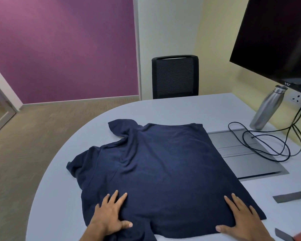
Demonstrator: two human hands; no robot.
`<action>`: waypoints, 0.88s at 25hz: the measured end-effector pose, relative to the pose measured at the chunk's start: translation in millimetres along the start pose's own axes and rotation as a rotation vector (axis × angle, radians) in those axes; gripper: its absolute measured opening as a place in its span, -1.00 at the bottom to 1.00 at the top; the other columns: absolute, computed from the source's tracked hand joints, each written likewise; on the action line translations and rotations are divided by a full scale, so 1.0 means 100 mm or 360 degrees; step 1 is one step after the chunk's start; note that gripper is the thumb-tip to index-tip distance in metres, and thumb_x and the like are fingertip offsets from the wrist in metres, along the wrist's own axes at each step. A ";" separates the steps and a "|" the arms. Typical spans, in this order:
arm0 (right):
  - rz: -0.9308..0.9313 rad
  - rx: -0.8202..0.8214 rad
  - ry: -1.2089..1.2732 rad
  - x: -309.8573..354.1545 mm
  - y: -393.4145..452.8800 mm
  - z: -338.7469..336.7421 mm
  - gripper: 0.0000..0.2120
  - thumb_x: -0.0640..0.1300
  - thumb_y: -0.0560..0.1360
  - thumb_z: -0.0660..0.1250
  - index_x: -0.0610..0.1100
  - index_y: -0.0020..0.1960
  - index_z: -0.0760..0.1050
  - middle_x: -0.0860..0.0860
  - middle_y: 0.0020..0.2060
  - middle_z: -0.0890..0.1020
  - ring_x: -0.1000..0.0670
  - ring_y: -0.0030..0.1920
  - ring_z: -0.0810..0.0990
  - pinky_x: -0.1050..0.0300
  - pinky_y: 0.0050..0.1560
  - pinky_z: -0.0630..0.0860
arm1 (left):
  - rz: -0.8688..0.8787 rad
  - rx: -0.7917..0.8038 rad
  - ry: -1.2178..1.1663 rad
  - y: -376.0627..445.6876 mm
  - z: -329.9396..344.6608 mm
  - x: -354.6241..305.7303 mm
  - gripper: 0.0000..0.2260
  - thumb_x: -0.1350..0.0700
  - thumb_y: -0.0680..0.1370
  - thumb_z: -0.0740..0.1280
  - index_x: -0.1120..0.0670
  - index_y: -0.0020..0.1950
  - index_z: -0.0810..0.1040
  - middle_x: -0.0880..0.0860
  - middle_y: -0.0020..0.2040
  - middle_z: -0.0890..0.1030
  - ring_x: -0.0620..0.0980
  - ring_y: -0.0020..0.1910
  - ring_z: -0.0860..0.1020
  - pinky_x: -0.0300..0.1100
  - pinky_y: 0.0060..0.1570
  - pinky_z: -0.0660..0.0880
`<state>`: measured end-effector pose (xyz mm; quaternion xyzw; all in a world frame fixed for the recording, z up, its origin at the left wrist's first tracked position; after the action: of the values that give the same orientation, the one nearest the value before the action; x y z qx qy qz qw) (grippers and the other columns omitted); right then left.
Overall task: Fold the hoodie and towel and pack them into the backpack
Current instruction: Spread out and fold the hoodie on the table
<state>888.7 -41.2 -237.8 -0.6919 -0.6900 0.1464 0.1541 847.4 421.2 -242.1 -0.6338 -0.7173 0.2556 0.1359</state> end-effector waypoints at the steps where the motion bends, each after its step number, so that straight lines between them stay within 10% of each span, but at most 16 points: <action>1: 0.0021 0.0009 0.0012 -0.03 -0.02 -0.02 0.26 0.71 0.10 0.09 0.12 0.59 -0.23 0.07 0.59 -0.22 0.06 0.59 -0.16 -0.09 0.57 -0.08 | 0.0027 -0.0074 0.0019 0.00 0.00 -0.02 0.16 -0.68 0.13 0.15 -0.24 0.62 -0.10 -0.09 0.65 -0.06 0.10 0.60 0.01 0.16 0.47 0.20; 7: 0.0141 -0.0101 0.0057 -0.11 -0.04 -0.27 0.10 0.72 0.10 0.00 0.19 0.52 0.17 0.15 0.54 0.17 0.11 0.52 0.16 -0.06 0.44 0.19 | 0.0090 -0.0517 -0.0470 0.02 -0.21 0.09 -0.34 -0.51 0.40 0.23 -0.19 0.38 0.41 -0.21 0.19 0.58 -0.16 0.20 0.52 -0.19 0.10 0.46; 11: 0.0207 -0.0523 0.0037 0.03 0.21 -0.34 -0.05 0.63 0.15 -0.53 0.13 -0.15 0.47 0.20 -0.04 0.58 0.05 0.06 0.52 -0.01 0.04 0.41 | -0.0259 -0.1019 -0.0832 0.10 -0.43 0.49 -0.69 -0.26 0.47 0.39 -0.12 0.10 0.55 -0.18 -0.14 0.59 -0.08 -0.08 0.58 -0.06 -0.08 0.55; 16: -0.0025 -0.0756 0.0243 0.80 0.63 -0.30 -0.53 0.33 0.47 0.26 -0.08 -0.04 0.61 -0.01 -0.05 0.68 -0.16 -0.01 0.61 -0.06 -0.07 0.54 | -0.0748 -0.1170 -0.1293 0.33 -0.65 1.07 -0.59 -0.12 0.52 0.43 0.10 0.24 0.51 0.09 0.11 0.60 0.21 0.13 0.56 0.12 0.09 0.52; 22: -0.0718 -0.0687 0.0390 2.63 1.13 -0.65 -0.57 0.19 0.47 0.25 -0.09 0.13 0.61 0.02 0.05 0.67 -0.10 0.07 0.63 -0.03 0.06 0.59 | -0.1110 -0.1054 -0.1902 0.63 -0.68 1.51 -0.34 -0.11 0.55 0.42 0.23 0.49 0.29 0.28 0.39 0.47 0.31 0.35 0.45 0.18 0.31 0.40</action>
<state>1019.6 220.7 -223.2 -0.5508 -0.8173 -0.1251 0.1144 910.9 586.1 -239.0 -0.1324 -0.8665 0.2689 -0.3991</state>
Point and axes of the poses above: each hand's wrist, its own y-axis towards the middle knuckle, its own z-axis out of the palm, x = y × z, the point moved 1 cm from there along y, towards the middle knuckle
